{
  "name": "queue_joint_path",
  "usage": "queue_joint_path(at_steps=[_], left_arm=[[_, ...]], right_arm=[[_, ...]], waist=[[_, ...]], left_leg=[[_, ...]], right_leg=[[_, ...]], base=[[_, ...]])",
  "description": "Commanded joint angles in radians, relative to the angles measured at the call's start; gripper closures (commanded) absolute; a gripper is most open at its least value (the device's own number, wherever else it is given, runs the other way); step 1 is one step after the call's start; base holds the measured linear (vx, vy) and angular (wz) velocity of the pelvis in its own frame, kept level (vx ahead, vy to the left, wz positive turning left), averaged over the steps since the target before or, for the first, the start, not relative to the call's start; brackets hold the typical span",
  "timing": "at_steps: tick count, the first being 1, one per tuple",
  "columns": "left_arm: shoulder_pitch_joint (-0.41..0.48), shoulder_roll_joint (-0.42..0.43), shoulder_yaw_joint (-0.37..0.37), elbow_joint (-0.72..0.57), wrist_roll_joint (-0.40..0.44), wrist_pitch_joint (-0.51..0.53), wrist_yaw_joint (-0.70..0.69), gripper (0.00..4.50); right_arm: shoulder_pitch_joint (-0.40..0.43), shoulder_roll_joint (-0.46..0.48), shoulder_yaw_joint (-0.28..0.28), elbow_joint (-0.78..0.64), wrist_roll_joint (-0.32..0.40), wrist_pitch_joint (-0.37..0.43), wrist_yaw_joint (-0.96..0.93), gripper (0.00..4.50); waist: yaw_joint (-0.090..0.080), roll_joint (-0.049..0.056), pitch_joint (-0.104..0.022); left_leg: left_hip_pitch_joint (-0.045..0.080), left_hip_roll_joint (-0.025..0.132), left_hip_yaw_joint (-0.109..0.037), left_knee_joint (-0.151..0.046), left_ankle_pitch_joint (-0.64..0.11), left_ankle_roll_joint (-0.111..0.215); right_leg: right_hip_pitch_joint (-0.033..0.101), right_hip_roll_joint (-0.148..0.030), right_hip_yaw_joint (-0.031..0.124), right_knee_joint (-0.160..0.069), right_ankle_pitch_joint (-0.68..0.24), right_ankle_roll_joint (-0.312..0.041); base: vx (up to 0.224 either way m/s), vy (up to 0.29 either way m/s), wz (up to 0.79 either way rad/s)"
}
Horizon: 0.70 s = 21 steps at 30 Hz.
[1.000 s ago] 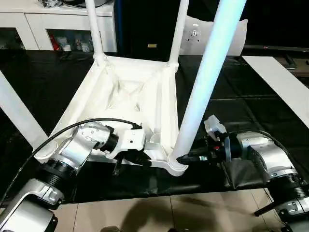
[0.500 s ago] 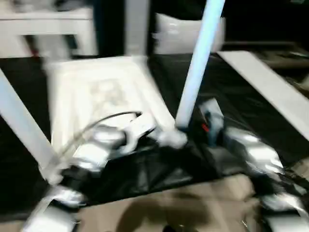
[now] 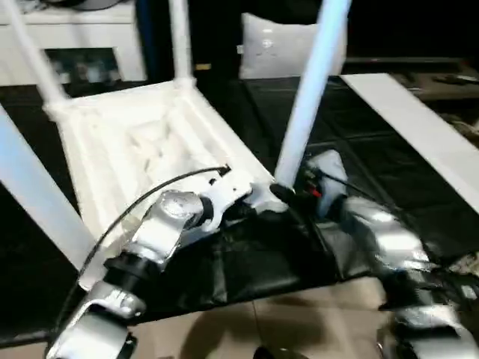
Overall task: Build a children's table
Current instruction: Rotate leg to tighten
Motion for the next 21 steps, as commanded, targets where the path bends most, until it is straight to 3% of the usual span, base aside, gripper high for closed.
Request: queue_joint_path(at_steps=[1,4,6,11,13,15,21], left_arm=[[-0.002,0.014,-0.035,-0.028,-0.010,-0.061,-0.064,4.50],[0.008,0.063,-0.060,-0.037,-0.021,-0.118,-0.166,4.50],[0.017,0.118,-0.087,-0.050,-0.039,-0.175,-0.285,4.50],[0.021,0.177,-0.121,-0.071,-0.058,-0.205,-0.409,4.50],[0.017,0.191,-0.133,-0.073,-0.060,-0.223,-0.447,4.50],[0.012,0.201,-0.143,-0.072,-0.062,-0.236,-0.478,4.50],[-0.007,0.201,-0.152,-0.056,-0.074,-0.261,-0.521,4.50]], right_arm=[[0.015,-0.029,0.041,-0.035,0.024,-0.018,0.125,0.85],[0.017,-0.093,0.042,-0.041,0.033,-0.029,0.216,0.61],[0.008,-0.150,0.056,-0.029,0.023,-0.091,0.293,0.61],[0.004,-0.211,0.082,-0.037,0.068,-0.094,0.470,0.61],[0.001,-0.220,0.098,-0.033,0.072,-0.093,0.513,0.87],[-0.001,-0.222,0.110,-0.027,0.071,-0.094,0.541,0.98],[-0.015,-0.185,0.138,-0.004,0.099,-0.081,0.593,1.52]], waist=[[0.007,0.007,-0.076],[0.020,0.005,-0.071],[0.024,0.005,-0.071],[0.038,0.004,-0.068],[0.042,-0.001,-0.067],[0.045,0.000,-0.068],[0.060,0.002,-0.070]], left_leg=[[-0.006,0.019,0.007,-0.059,-0.108,0.095],[0.000,0.019,0.009,-0.061,-0.142,0.084],[0.003,0.022,0.008,-0.061,-0.157,0.078],[0.010,0.025,0.011,-0.064,-0.175,0.071],[0.012,0.024,0.016,-0.064,-0.173,0.068],[0.010,0.026,0.017,-0.066,-0.172,0.069],[0.014,0.024,0.022,-0.067,-0.165,0.057]], right_leg=[[0.073,-0.071,0.074,-0.058,-0.324,-0.089],[0.068,-0.072,0.073,-0.065,-0.381,-0.079],[0.068,-0.073,0.075,-0.065,-0.400,-0.074],[0.061,-0.068,0.082,-0.060,-0.397,-0.093],[0.056,-0.066,0.090,-0.057,-0.394,-0.104],[0.061,-0.066,0.094,-0.051,-0.393,-0.108],[0.059,-0.067,0.100,-0.049,-0.400,-0.103]], base=[[0.000,0.000,0.00],[0.000,0.000,0.00],[0.000,0.000,0.00],[0.000,0.000,0.00],[0.000,0.000,0.00],[0.000,0.000,0.00],[0.000,0.000,0.00]])
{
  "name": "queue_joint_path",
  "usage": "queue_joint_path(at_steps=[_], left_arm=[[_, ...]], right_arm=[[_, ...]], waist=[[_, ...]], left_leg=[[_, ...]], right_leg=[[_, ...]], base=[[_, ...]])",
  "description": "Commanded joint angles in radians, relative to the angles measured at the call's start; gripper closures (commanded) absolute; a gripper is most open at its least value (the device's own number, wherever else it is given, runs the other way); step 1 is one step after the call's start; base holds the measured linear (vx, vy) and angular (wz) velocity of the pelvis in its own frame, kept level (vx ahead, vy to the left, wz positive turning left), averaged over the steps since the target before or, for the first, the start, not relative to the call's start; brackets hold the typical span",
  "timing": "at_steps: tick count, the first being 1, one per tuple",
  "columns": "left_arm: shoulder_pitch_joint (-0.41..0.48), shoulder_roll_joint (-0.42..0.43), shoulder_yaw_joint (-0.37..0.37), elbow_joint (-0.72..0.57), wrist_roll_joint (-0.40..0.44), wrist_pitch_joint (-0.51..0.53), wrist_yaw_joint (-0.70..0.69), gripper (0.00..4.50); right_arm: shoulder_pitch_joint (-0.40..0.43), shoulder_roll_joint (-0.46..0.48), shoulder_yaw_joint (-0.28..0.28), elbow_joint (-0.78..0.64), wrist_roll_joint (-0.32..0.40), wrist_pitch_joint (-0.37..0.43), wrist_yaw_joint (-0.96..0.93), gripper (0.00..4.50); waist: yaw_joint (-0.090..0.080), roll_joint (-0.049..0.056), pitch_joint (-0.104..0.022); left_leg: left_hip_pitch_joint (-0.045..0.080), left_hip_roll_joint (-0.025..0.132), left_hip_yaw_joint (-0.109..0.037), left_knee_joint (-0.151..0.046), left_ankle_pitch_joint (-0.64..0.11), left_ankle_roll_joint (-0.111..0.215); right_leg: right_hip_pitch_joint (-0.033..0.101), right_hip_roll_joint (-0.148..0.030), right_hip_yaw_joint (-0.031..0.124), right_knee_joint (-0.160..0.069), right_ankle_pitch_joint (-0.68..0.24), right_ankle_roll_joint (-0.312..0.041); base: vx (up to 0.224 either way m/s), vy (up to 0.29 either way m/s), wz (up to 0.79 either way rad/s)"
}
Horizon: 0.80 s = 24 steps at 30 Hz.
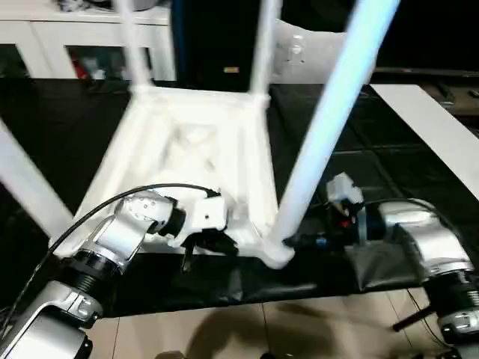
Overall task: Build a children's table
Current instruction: Rotate leg to tighten
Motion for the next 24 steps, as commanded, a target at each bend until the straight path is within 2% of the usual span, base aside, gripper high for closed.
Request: queue_joint_path(at_steps=[1,7,12,14,16,18,19,20,21,22,23,24], left_arm=[[-0.018,-0.014,-0.044,-0.019,-0.004,-0.026,-0.052,4.50],[-0.021,-0.017,-0.041,-0.011,-0.008,-0.027,-0.055,4.50],[-0.015,-0.025,-0.022,-0.007,-0.026,-0.007,-0.042,4.50],[-0.003,-0.044,0.000,-0.030,-0.060,0.041,-0.030,4.50],[0.011,-0.069,0.018,-0.062,-0.083,0.103,0.005,4.50],[0.030,-0.133,0.046,-0.096,-0.071,0.200,0.143,4.50],[0.033,-0.152,0.055,-0.097,-0.060,0.220,0.190,4.50],[0.033,-0.152,0.055,-0.097,-0.060,0.220,0.190,4.50],[0.028,-0.179,0.066,-0.097,-0.035,0.252,0.263,4.50],[0.028,-0.179,0.066,-0.097,-0.035,0.252,0.263,4.50],[0.022,-0.193,0.072,-0.095,-0.019,0.267,0.304,4.50],[0.011,-0.222,0.083,-0.088,0.002,0.297,0.371,4.50]], right_arm=[[-0.025,-0.004,0.003,0.007,0.012,0.006,0.012,1.65],[-0.033,0.003,0.016,0.019,0.019,0.022,0.040,2.24],[-0.029,0.003,0.015,0.008,0.034,0.038,0.050,2.51],[-0.024,0.011,0.008,-0.009,0.047,0.059,0.042,2.52],[-0.019,0.031,-0.002,-0.034,0.056,0.097,0.001,2.54],[-0.022,0.107,-0.024,-0.071,0.032,0.177,-0.192,2.54],[-0.026,0.134,-0.030,-0.072,0.014,0.192,-0.262,2.54],[-0.026,0.134,-0.030,-0.072,0.014,0.192,-0.262,2.54],[-0.046,0.187,-0.047,-0.049,-0.022,0.222,-0.399,2.54],[-0.046,0.187,-0.047,-0.049,-0.022,0.222,-0.399,2.54],[-0.063,0.218,-0.059,-0.024,-0.047,0.227,-0.483,2.54],[-0.093,0.266,-0.085,0.020,-0.066,0.247,-0.608,2.54]], waist=[[-0.007,0.004,-0.070],[-0.007,0.002,-0.070],[-0.007,0.002,-0.071],[-0.007,0.002,-0.071],[-0.010,-0.002,-0.069],[-0.014,0.001,-0.065],[-0.022,0.000,-0.061],[-0.025,-0.002,-0.061],[-0.038,-0.003,-0.060],[-0.054,-0.005,-0.061],[-0.061,0.002,-0.061],[-0.079,0.005,-0.062]], left_leg=[[0.000,0.025,0.002,-0.071,-0.163,0.055],[-0.001,0.022,0.002,-0.070,-0.160,0.053],[-0.001,0.023,0.002,-0.070,-0.157,0.050],[0.000,0.023,0.002,-0.070,-0.154,0.050],[-0.002,0.021,0.003,-0.070,-0.154,0.051],[-0.004,0.021,0.000,-0.071,-0.153,0.041],[-0.004,0.014,0.001,-0.069,-0.172,0.024],[0.000,0.009,0.002,-0.065,-0.187,0.016],[0.000,0.000,0.000,-0.060,-0.207,0.008],[-0.009,-0.003,-0.004,-0.057,-0.218,0.003],[-0.006,-0.005,-0.006,-0.056,-0.229,0.006],[-0.006,-0.002,-0.009,-0.054,-0.251,0.013]], right_leg=[[0.059,-0.067,0.067,-0.062,-0.396,-0.107],[0.060,-0.066,0.065,-0.064,-0.418,-0.092],[0.060,-0.066,0.065,-0.064,-0.422,-0.089],[0.059,-0.066,0.065,-0.064,-0.417,-0.091],[0.060,-0.065,0.064,-0.066,-0.435,-0.084],[0.060,-0.065,0.064,-0.067,-0.450,-0.078],[0.056,-0.060,0.057,-0.077,-0.513,-0.051],[0.053,-0.060,0.053,-0.085,-0.551,-0.033],[0.053,-0.060,0.043,-0.097,-0.614,0.002],[0.057,-0.059,0.033,-0.104,-0.644,0.036],[0.056,-0.058,0.028,-0.111,-0.654,0.047],[0.058,-0.059,0.017,-0.119,-0.651,0.056]], base=[[0.000,0.000,0.00],[0.000,0.000,0.00],[0.000,0.000,0.00],[0.000,0.000,0.00],[0.000,0.000,0.00],[0.000,0.000,0.00],[0.000,0.000,0.00],[0.000,0.000,0.00],[0.000,0.000,0.00],[0.000,0.000,0.00],[0.000,0.000,0.00],[0.000,0.000,0.00]])
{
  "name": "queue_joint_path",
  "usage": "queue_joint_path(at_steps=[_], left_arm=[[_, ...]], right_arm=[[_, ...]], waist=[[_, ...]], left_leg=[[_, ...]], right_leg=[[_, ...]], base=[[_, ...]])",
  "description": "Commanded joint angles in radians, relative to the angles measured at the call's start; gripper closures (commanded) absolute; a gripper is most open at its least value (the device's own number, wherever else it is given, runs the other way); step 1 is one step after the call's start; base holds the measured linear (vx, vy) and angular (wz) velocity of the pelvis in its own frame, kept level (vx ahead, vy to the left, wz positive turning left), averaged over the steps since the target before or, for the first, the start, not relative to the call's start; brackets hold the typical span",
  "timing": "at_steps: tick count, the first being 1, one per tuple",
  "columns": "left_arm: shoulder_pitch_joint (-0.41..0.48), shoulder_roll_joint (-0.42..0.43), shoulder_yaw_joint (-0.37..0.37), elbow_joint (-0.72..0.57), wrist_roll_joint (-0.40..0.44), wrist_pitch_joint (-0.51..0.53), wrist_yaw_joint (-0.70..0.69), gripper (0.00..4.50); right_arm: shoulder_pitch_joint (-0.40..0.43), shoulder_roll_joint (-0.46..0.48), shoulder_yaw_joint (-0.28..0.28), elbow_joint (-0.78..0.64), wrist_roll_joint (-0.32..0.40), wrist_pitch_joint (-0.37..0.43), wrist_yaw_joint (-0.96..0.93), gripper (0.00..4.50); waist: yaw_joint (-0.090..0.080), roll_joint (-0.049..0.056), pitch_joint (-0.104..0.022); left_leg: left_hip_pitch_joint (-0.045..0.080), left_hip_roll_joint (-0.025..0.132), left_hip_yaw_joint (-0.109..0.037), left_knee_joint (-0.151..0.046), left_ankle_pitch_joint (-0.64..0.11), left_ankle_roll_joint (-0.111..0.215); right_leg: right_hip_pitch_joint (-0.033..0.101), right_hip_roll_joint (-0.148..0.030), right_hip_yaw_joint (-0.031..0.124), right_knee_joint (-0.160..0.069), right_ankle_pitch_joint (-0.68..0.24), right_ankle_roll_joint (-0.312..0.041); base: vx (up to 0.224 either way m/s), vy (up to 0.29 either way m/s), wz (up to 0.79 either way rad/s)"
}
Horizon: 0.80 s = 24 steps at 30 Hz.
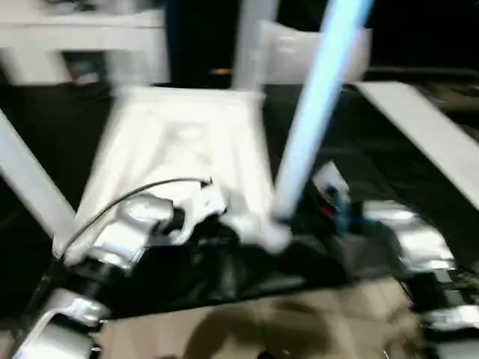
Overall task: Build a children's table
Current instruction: Rotate leg to tighten
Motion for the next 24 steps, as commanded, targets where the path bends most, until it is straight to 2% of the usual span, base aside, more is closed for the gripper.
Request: queue_joint_path(at_steps=[1,2,3,4,5,6,7,8,9,10,11,12,13,15,16,17,20,24], left_arm=[[-0.030,-0.085,-0.033,-0.056,-0.020,0.015,0.051,4.50],[-0.036,-0.105,-0.025,-0.057,-0.007,0.042,0.097,4.50],[-0.045,-0.129,-0.013,-0.052,0.000,0.066,0.143,4.50],[-0.051,-0.156,0.001,-0.051,0.004,0.089,0.191,4.50],[-0.053,-0.164,0.006,-0.051,0.005,0.094,0.206,4.50],[-0.055,-0.175,0.012,-0.053,0.009,0.103,0.225,4.50],[-0.055,-0.179,0.011,-0.057,0.011,0.104,0.230,4.50],[-0.055,-0.181,0.009,-0.064,0.012,0.103,0.230,4.50],[-0.052,-0.178,0.004,-0.075,0.014,0.102,0.227,4.50],[-0.052,-0.178,0.004,-0.075,0.014,0.102,0.227,4.50],[-0.050,-0.172,0.002,-0.080,0.016,0.099,0.223,4.50],[-0.048,-0.165,0.000,-0.081,0.018,0.093,0.217,4.50],[-0.046,-0.161,-0.001,-0.082,0.019,0.089,0.214,4.50],[-0.041,-0.136,-0.003,-0.075,0.018,0.057,0.188,4.50],[-0.040,-0.132,-0.003,-0.074,0.017,0.052,0.184,4.50],[-0.037,-0.114,-0.006,-0.070,0.011,0.031,0.156,4.50],[-0.029,-0.072,-0.026,-0.066,-0.002,-0.024,0.075,4.50],[-0.023,-0.009,-0.061,-0.063,-0.006,-0.092,-0.040,4.50]], right_arm=[[-0.058,0.085,0.027,0.033,-0.011,0.036,-0.134,2.54],[-0.077,0.117,0.009,0.058,-0.022,0.054,-0.218,2.54],[-0.092,0.146,-0.005,0.080,-0.026,0.057,-0.280,2.54],[-0.098,0.169,-0.005,0.087,-0.034,0.040,-0.311,2.54],[-0.098,0.173,-0.001,0.087,-0.039,0.028,-0.313,2.21],[-0.096,0.181,0.001,0.084,-0.047,0.016,-0.320,1.87],[-0.092,0.184,0.004,0.080,-0.050,0.004,-0.312,1.87],[-0.087,0.188,-0.003,0.075,-0.045,-0.005,-0.307,1.79],[-0.078,0.185,-0.014,0.062,-0.032,-0.030,-0.287,1.67],[-0.078,0.185,-0.014,0.062,-0.032,-0.030,-0.287,1.45],[-0.071,0.175,-0.019,0.051,-0.025,-0.048,-0.267,1.45],[-0.065,0.164,-0.019,0.042,-0.020,-0.055,-0.249,1.41],[-0.062,0.157,-0.020,0.036,-0.018,-0.059,-0.239,1.34],[-0.037,0.103,-0.015,0.008,-0.002,-0.074,-0.160,1.00],[-0.033,0.094,-0.015,0.004,0.001,-0.076,-0.149,1.00],[-0.016,0.055,-0.008,-0.013,0.010,-0.091,-0.084,0.95],[0.006,-0.013,0.000,-0.034,0.021,-0.095,0.020,0.56],[0.019,-0.099,0.025,-0.048,0.020,-0.104,0.147,0.41]], waist=[[-0.014,0.011,-0.064],[-0.021,0.013,-0.065],[-0.035,0.013,-0.064],[-0.041,0.016,-0.066],[-0.042,0.021,-0.070],[-0.045,0.020,-0.068],[-0.046,0.009,-0.067],[-0.046,0.006,-0.068],[-0.045,0.010,-0.069],[-0.045,0.009,-0.069],[-0.042,0.009,-0.071],[-0.038,0.007,-0.074],[-0.035,0.004,-0.073],[-0.027,0.004,-0.074],[-0.022,0.004,-0.074],[-0.009,0.007,-0.076],[0.013,0.002,-0.079],[0.035,0.004,-0.076]], left_leg=[[-0.014,0.002,-0.012,-0.059,-0.267,0.015],[-0.015,0.005,-0.016,-0.058,-0.274,0.011],[-0.013,0.003,-0.017,-0.054,-0.293,0.010],[-0.002,0.003,-0.017,-0.050,-0.302,0.022],[0.001,0.007,-0.019,-0.054,-0.296,0.029],[-0.009,0.015,-0.025,-0.061,-0.291,0.037],[-0.008,0.012,-0.023,-0.062,-0.292,0.041],[-0.008,0.009,-0.021,-0.061,-0.285,0.043],[-0.016,0.012,-0.024,-0.065,-0.259,0.048],[-0.020,0.015,-0.025,-0.066,-0.248,0.051],[-0.019,0.016,-0.022,-0.066,-0.223,0.054],[-0.024,0.016,-0.021,-0.067,-0.191,0.061],[-0.026,0.015,-0.018,-0.066,-0.167,0.070],[-0.025,0.014,-0.013,-0.064,-0.145,0.083],[-0.026,0.012,-0.012,-0.064,-0.140,0.090],[-0.023,0.013,-0.009,-0.063,-0.124,0.100],[-0.029,0.014,-0.008,-0.061,-0.070,0.116],[-0.023,0.019,-0.006,-0.062,-0.070,0.114]], right_leg=[[0.061,-0.058,0.017,-0.116,-0.624,0.047],[0.064,-0.060,0.011,-0.115,-0.615,0.048],[0.063,-0.058,0.002,-0.123,-0.625,0.060],[0.062,-0.064,-0.003,-0.134,-0.618,0.060],[0.064,-0.069,-0.001,-0.129,-0.582,0.042],[0.068,-0.070,0.002,-0.120,-0.539,0.025],[0.063,-0.068,0.005,-0.117,-0.528,0.013],[0.062,-0.069,0.008,-0.115,-0.524,0.006],[0.068,-0.073,0.015,-0.105,-0.499,-0.013],[0.068,-0.072,0.017,-0.101,-0.486,-0.019],[0.066,-0.074,0.025,-0.096,-0.452,-0.037],[0.070,-0.074,0.032,-0.086,-0.411,-0.057],[0.068,-0.072,0.038,-0.079,-0.385,-0.074],[0.067,-0.073,0.044,-0.074,-0.373,-0.088],[0.069,-0.072,0.044,-0.074,-0.373,-0.086],[0.068,-0.072,0.047,-0.071,-0.361,-0.087],[0.070,-0.068,0.053,-0.054,-0.294,-0.099],[0.064,-0.066,0.055,-0.053,-0.310,-0.101]], base=[[0.000,0.000,0.00],[0.000,0.000,0.00],[0.000,0.000,0.00],[0.000,0.000,0.00],[0.000,0.000,0.00],[0.000,0.000,0.00],[0.000,0.000,0.00],[0.000,0.000,0.00],[0.000,0.000,0.00],[0.000,0.000,0.00],[0.000,0.000,0.00],[0.000,0.000,0.00],[0.000,0.000,0.00],[0.000,0.000,0.00],[0.000,0.000,0.00],[0.000,0.000,0.00],[0.000,0.000,0.00],[0.000,0.000,0.00]])
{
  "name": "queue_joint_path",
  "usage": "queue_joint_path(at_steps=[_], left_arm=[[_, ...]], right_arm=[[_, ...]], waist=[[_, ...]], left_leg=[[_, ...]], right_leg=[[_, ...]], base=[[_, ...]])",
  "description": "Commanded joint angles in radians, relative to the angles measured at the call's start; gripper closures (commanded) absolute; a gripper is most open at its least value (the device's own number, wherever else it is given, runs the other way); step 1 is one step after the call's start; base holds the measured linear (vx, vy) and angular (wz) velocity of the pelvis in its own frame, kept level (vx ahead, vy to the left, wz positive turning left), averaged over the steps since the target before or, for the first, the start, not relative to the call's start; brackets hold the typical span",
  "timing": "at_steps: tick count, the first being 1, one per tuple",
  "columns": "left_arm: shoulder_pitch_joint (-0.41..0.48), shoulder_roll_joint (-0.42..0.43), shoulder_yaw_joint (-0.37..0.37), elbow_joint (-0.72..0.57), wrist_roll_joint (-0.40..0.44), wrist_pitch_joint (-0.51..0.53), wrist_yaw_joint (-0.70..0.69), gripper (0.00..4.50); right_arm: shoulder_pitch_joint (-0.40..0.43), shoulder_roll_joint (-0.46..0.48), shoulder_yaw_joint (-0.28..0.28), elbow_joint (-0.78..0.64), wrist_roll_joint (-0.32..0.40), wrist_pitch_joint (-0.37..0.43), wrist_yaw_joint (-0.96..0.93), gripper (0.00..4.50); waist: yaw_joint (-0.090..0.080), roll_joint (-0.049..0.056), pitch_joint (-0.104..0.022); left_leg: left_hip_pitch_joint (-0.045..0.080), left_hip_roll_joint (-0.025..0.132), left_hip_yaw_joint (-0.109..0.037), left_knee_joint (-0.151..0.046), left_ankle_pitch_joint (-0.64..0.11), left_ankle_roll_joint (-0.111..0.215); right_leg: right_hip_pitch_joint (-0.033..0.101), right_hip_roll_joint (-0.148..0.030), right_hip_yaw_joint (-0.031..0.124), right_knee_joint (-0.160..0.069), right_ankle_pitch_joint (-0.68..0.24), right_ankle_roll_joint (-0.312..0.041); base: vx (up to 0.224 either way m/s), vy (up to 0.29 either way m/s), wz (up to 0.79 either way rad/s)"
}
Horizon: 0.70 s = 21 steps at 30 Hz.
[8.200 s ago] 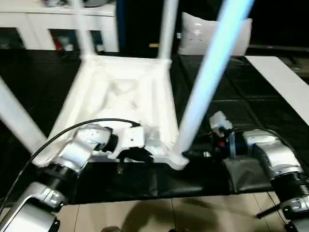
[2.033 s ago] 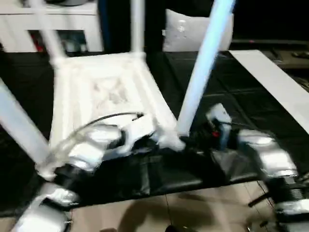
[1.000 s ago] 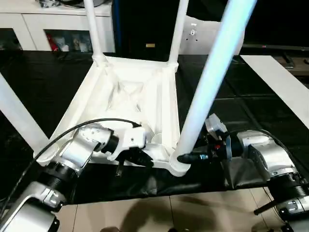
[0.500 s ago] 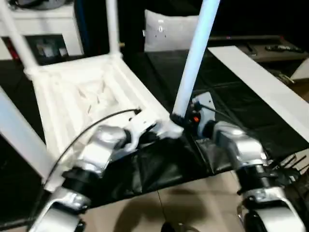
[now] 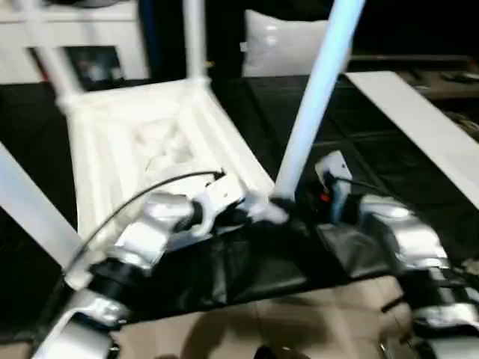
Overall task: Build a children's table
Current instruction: Rotate leg to tighten
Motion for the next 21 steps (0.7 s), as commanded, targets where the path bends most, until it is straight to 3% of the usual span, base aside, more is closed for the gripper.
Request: queue_joint_path(at_steps=[1,4,6,9,11,12,21], left_arm=[[-0.012,-0.002,-0.041,-0.042,-0.020,-0.052,-0.069,4.50],[-0.018,0.065,-0.081,-0.017,-0.025,-0.142,-0.206,4.50],[-0.019,0.086,-0.090,-0.012,-0.047,-0.186,-0.272,4.50],[-0.024,0.115,-0.105,-0.008,-0.061,-0.218,-0.348,4.50],[-0.025,0.122,-0.109,-0.009,-0.062,-0.223,-0.366,4.50],[-0.025,0.125,-0.112,-0.010,-0.062,-0.226,-0.373,4.50],[-0.040,0.135,-0.121,0.019,-0.065,-0.278,-0.417,4.50]], right_arm=[[0.001,-0.019,0.018,-0.021,0.006,-0.020,0.052,0.41],[-0.015,-0.084,0.037,0.019,0.017,-0.065,0.183,0.41],[-0.021,-0.101,0.052,0.028,0.021,-0.070,0.233,0.66],[-0.020,-0.116,0.072,0.021,0.038,-0.067,0.304,0.78],[-0.017,-0.119,0.077,0.016,0.043,-0.062,0.319,1.08],[-0.015,-0.119,0.079,0.014,0.045,-0.060,0.326,1.18],[0.000,-0.119,0.115,-0.004,0.078,-0.042,0.417,2.01]], waist=[[0.006,0.000,-0.075],[0.020,-0.002,-0.071],[0.024,-0.003,-0.071],[0.026,-0.007,-0.070],[0.028,-0.007,-0.071],[0.031,-0.014,-0.070],[0.043,-0.019,-0.072]], left_leg=[[0.001,0.017,0.013,-0.058,-0.086,0.099],[0.010,0.018,0.015,-0.061,-0.128,0.082],[0.015,0.020,0.018,-0.063,-0.127,0.076],[0.011,0.021,0.022,-0.063,-0.140,0.076],[0.011,0.023,0.022,-0.063,-0.134,0.069],[0.009,0.022,0.023,-0.063,-0.132,0.068],[0.005,0.020,0.024,-0.062,-0.109,0.056]], right_leg=[[0.073,-0.066,0.076,-0.064,-0.335,-0.089],[0.067,-0.064,0.084,-0.068,-0.374,-0.085],[0.063,-0.063,0.093,-0.062,-0.352,-0.106],[0.062,-0.060,0.098,-0.055,-0.356,-0.115],[0.061,-0.061,0.105,-0.049,-0.346,-0.124],[0.063,-0.062,0.106,-0.047,-0.354,-0.122],[0.065,-0.064,0.107,-0.048,-0.373,-0.098]], base=[[0.000,0.000,0.00],[0.000,0.000,0.00],[0.000,0.000,0.00],[0.000,0.000,0.00],[0.000,0.000,0.00],[0.000,0.000,0.00],[0.000,0.000,0.00]])
